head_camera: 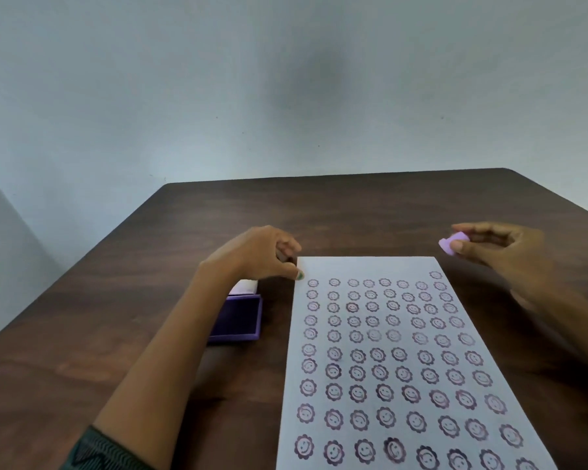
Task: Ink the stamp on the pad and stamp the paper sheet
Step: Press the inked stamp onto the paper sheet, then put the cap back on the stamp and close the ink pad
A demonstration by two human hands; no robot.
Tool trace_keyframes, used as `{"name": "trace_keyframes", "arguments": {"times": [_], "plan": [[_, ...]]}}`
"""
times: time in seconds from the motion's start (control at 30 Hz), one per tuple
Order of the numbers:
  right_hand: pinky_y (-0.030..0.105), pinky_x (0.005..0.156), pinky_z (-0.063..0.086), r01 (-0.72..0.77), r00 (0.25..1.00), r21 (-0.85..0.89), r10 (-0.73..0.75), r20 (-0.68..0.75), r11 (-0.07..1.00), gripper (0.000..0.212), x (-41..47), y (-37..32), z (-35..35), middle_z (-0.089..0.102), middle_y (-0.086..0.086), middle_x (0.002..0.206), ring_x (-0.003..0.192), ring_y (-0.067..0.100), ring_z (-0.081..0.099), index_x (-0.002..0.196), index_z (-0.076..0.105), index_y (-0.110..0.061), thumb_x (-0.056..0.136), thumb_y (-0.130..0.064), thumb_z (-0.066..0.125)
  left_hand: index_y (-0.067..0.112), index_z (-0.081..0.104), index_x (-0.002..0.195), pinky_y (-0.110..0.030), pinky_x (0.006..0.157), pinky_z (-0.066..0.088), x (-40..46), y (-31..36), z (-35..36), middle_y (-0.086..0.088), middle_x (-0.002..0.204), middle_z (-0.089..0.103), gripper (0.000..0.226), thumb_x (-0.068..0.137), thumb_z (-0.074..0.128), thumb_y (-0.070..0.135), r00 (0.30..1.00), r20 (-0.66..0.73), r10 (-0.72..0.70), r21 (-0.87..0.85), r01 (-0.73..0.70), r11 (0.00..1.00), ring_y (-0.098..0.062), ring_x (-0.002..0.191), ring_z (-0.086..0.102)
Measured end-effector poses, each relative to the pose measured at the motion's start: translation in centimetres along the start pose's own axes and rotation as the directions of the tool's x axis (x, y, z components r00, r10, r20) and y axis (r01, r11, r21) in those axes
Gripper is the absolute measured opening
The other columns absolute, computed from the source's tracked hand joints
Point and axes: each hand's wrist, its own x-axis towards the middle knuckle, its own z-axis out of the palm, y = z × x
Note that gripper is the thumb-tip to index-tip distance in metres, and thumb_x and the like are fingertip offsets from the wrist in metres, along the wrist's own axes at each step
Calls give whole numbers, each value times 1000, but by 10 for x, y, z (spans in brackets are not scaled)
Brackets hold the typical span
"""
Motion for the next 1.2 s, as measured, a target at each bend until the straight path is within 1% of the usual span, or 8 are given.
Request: {"name": "trace_keyframes", "arguments": {"times": [0.17, 0.37, 0.53, 0.67, 0.8, 0.93, 1.07, 1.2], "plan": [[15, 78, 54, 20, 1000, -91, -18, 25, 996, 35, -2, -4, 8, 74, -14, 84, 80, 10, 70, 100, 69, -12, 65, -11, 76, 27, 72, 100, -27, 75, 48, -4, -3, 0, 15, 83, 63, 23, 78, 72, 32, 998, -58, 20, 114, -14, 993, -9, 87, 62], [12, 71, 54, 36, 990, 12, -38, 135, 999, 38, -2, -27, 39, 76, 6, 88, 85, 17, 71, 102, 66, -9, 66, -14, 74, 24, 71, 95, -16, 57, 34, -4, -7, 2, 10, 92, 68, 15, 81, 69, 30, 986, -150, 71, 139, -51, 989, -8, 80, 59], [19, 72, 56, 59, 972, 138, -88, 218, 989, 40, 2, -48, 83, 76, 3, 88, 81, 17, 71, 102, 67, -8, 63, -13, 75, 19, 68, 96, -19, 71, 47, 1, 1, 11, 6, 94, 70, 17, 83, 68, 30, 959, -263, 109, -201, -165, 966, -7, 84, 64], [19, 67, 56, 14, 970, 284, -82, 227, 959, 33, 5, -51, 110, 76, -3, 80, 77, 13, 71, 97, 68, -9, 65, -10, 73, 15, 70, 100, -24, 77, 54, 5, 12, 19, 1, 93, 72, 23, 82, 70, 29, 929, -355, 100, -429, -257, 866, -13, 85, 67], [24, 71, 58, -78, 971, 381, -15, 237, 921, 43, 0, -41, 114, 76, 5, 83, 81, 20, 71, 94, 68, -7, 54, -19, 79, 10, 69, 104, -24, 82, 56, 6, 24, 30, -5, 99, 73, 24, 82, 71, 20, 912, -408, 41, -604, -303, 737, -14, 88, 69], [28, 75, 58, -152, 963, 442, 32, 267, 884, 44, -4, -36, 111, 75, 9, 83, 84, 26, 70, 90, 67, -5, 50, -19, 79, 5, 67, 110, -14, 75, 53, 7, 34, 39, -4, 99, 71, 26, 84, 67, 10, 917, -398, 13, -716, -319, 621, -2, 83, 68], [27, 75, 58, -164, 960, 453, 37, 278, 876, 35, -7, -38, 111, 73, 9, 82, 78, 22, 70, 93, 64, -1, 59, -9, 71, 10, 66, 114, -26, 88, 55, 7, 35, 44, -7, 110, 71, 29, 85, 66, 16, 931, -366, -13, -747, -285, 600, -18, 100, 68], [28, 75, 59, -132, 964, 415, 19, 266, 900, 39, -13, -34, 110, 72, 11, 86, 80, 23, 70, 95, 64, -1, 59, -12, 73, 10, 66, 115, -28, 90, 54, 5, 35, 51, -8, 112, 71, 30, 86, 66, 17, 933, -359, -21, -744, -273, 609, -20, 101, 68]]}}
